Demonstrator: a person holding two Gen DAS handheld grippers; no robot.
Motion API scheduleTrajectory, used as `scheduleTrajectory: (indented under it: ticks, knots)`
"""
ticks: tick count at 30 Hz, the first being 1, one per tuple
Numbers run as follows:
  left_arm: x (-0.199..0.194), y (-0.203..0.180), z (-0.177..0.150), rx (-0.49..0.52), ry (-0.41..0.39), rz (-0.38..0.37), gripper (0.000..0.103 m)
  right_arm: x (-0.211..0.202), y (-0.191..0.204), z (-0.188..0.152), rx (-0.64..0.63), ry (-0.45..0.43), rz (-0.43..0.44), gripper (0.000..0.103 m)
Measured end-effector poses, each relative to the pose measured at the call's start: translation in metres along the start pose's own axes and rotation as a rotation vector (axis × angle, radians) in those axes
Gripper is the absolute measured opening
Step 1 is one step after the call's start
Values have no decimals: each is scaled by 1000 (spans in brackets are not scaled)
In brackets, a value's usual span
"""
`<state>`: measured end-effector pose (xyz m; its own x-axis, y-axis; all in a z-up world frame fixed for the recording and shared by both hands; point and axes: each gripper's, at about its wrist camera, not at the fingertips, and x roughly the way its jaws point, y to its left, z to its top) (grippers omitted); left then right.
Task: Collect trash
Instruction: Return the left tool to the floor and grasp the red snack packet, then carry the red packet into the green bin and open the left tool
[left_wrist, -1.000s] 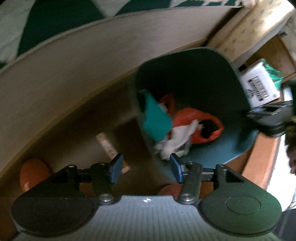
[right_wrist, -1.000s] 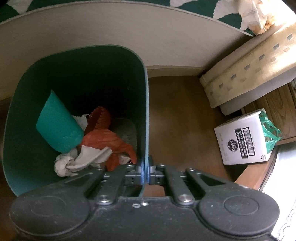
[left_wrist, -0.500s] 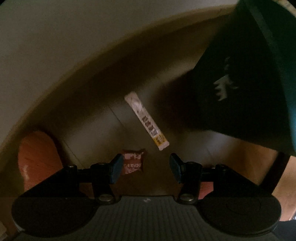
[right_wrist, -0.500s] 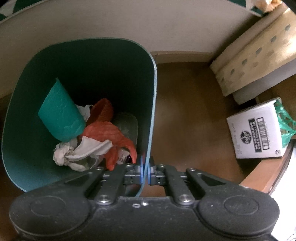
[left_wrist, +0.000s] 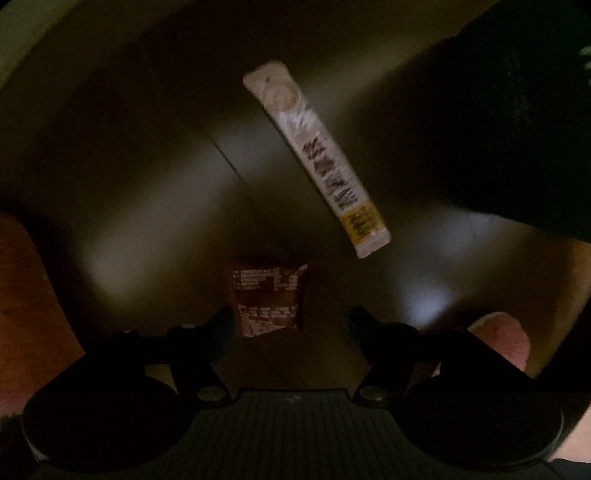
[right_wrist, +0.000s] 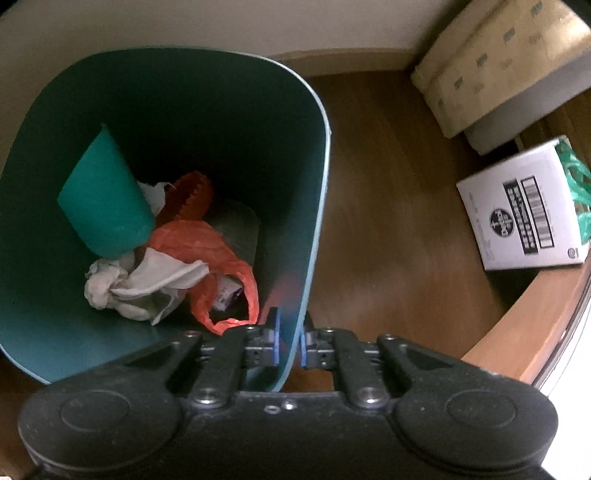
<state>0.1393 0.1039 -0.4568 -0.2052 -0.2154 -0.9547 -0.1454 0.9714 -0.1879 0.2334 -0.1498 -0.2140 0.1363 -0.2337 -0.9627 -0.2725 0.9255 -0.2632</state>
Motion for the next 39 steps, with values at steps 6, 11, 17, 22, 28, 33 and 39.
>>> scheduleTrajectory:
  ticks: [6,11,17,22,28,33,39]
  knots:
    - [20,9,-4,-10,2,22,68,4,-1,2,8,13,-4,11]
    - [25,17,-4,-47,-17,19,60,4,1,4,15,13,-5,11]
    - [22,24,-8,-79,-21,3,43,8,0,2,12,6,-18,12]
    - [1,24,-3,-84,-40,19,40,10,1,2,28,3,-31,13]
    - [-58,8,-1,-67,-113,3,40,12,4,3,35,-3,-49,13]
    - [-122,-11,-5,-58,-209,-14,40,12,3,5,77,-2,-53,12]
    - [-204,-40,-21,-43,-305,-73,40,3,10,5,31,-38,-71,10]
